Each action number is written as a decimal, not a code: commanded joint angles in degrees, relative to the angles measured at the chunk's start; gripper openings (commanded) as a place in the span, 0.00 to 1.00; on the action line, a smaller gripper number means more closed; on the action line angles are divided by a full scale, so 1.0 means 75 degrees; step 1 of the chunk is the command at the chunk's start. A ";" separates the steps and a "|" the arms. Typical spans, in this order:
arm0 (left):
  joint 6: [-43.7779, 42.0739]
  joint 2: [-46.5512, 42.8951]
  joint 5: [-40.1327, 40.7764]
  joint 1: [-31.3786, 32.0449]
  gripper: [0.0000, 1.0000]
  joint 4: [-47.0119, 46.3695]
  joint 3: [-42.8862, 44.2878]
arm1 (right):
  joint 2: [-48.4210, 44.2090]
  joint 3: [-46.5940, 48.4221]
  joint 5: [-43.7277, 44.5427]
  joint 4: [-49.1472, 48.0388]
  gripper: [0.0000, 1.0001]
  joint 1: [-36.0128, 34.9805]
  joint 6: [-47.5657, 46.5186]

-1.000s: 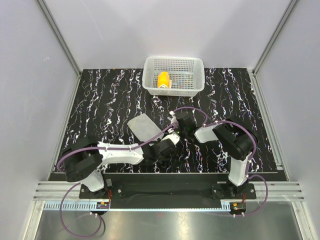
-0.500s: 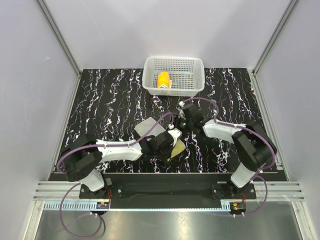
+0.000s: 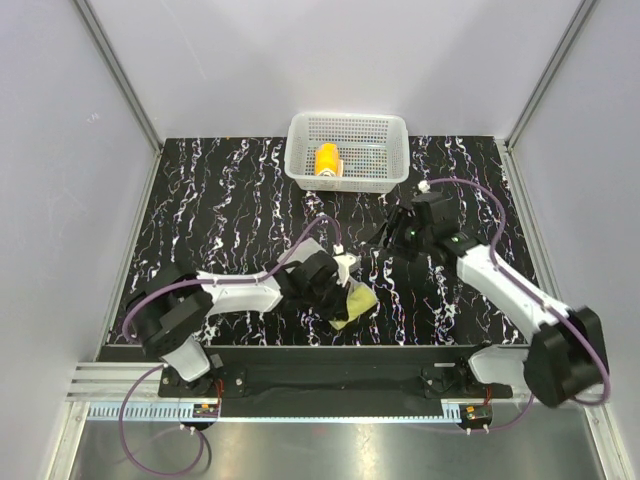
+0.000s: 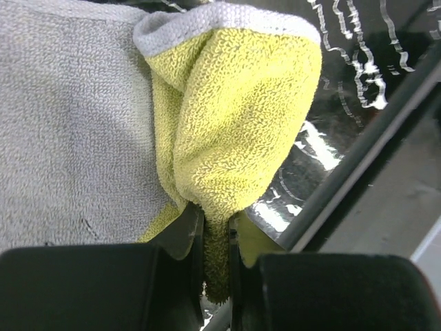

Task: Roll the towels
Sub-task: Roll the towel

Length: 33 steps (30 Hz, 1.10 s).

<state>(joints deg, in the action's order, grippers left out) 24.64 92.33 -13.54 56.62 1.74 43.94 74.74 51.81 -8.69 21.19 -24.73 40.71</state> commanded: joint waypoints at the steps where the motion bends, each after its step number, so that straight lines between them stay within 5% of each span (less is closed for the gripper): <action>1: 0.0194 0.0591 -0.1461 -0.0400 0.00 -0.0031 -0.0351 | -0.1036 -0.0426 -0.0246 0.0105 0.64 -0.0042 -0.0061; 10: 0.0791 0.0907 -0.3092 -0.1431 0.00 -0.0782 -0.0515 | -0.2231 -0.2442 -0.1267 -0.0984 0.63 -0.0403 0.0816; 18: 0.1285 0.1446 -0.4066 -0.2100 0.00 -0.1006 -0.0387 | -0.1271 -0.2841 -0.0705 -0.2191 0.61 -0.1717 0.1462; 30: 0.2315 0.2208 -0.5050 -0.2697 0.00 -0.2259 -0.0656 | -0.0450 -0.2783 -0.0483 -0.2603 0.60 -0.2011 0.1650; 33: 0.2479 0.2243 -0.5202 -0.2780 0.00 -0.2481 -0.0703 | -0.0181 -0.2842 -0.0447 -0.2755 0.53 -0.2011 0.1720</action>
<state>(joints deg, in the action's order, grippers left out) 42.26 107.13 -54.08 36.60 -16.97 40.60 71.96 30.39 -14.00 3.66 -39.24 52.53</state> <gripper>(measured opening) 0.127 0.553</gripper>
